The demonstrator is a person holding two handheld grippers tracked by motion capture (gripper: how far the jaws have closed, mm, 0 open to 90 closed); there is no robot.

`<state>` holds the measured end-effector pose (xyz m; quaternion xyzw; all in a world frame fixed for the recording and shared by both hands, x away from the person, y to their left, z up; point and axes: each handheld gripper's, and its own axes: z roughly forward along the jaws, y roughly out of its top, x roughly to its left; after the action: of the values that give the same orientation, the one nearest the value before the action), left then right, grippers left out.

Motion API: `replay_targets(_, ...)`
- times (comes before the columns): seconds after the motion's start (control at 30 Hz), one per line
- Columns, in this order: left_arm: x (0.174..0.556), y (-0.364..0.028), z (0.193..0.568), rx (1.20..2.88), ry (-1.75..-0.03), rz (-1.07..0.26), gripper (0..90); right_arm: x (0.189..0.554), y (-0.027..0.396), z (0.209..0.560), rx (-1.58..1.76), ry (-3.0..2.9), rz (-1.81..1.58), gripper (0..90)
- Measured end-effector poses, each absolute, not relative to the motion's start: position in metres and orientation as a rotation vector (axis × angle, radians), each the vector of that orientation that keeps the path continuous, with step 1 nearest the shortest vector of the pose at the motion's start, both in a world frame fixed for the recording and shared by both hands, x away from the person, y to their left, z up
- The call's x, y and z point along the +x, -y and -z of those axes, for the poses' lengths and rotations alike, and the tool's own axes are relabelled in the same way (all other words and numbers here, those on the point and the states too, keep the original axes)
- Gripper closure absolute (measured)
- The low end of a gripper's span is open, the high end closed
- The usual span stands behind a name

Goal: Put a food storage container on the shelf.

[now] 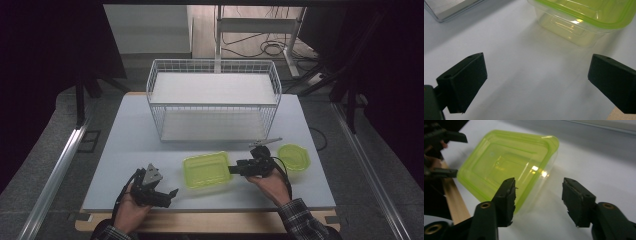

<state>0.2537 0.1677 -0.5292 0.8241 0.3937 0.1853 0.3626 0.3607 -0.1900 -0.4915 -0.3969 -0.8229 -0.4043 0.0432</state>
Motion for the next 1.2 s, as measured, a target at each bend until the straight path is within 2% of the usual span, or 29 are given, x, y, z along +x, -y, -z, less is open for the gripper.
replay_targets(0.43,0.254,-0.167,0.530,2.148,-1.001,-0.484,2.4,0.385,0.184,0.507,-1.261,2.246,1.191,63.8)
replay_targets(0.67,0.254,-0.166,0.530,2.150,-0.997,-0.486,2.6,0.388,0.184,0.512,-1.274,2.123,1.162,78.7)
replay_targets(1.2,0.253,-0.170,0.528,2.135,-1.005,-0.503,2.6,0.381,0.186,0.487,-1.265,2.188,1.238,79.7)
